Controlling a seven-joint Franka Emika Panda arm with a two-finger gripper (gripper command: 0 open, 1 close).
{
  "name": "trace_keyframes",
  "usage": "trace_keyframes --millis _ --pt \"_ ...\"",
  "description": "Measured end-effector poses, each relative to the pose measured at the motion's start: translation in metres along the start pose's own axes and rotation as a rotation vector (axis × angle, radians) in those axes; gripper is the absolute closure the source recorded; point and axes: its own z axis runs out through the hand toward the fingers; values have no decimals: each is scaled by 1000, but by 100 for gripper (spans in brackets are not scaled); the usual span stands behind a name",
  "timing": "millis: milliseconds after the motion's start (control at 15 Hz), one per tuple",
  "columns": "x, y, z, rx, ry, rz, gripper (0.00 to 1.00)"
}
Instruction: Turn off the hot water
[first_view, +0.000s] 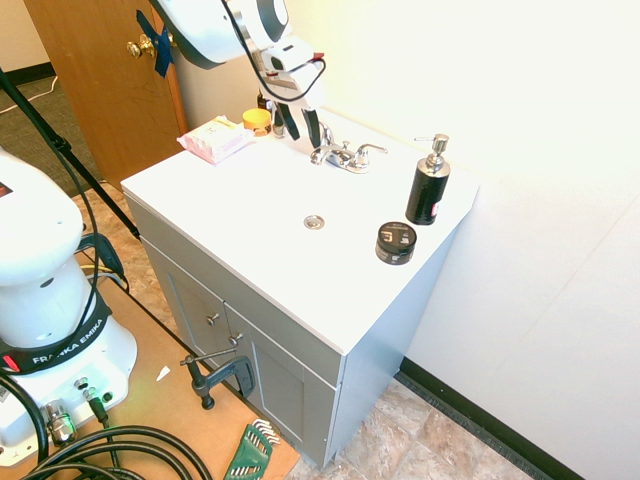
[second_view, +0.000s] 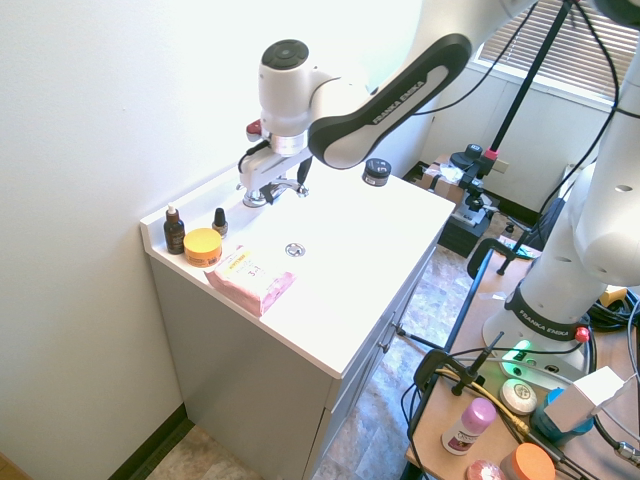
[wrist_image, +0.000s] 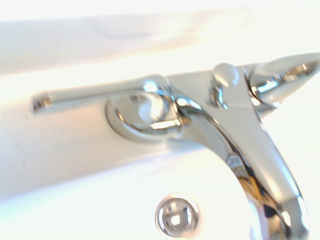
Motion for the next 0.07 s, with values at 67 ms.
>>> trace_keyframes --millis 67 --pt "-2 19 -2 6 -31 0 0"
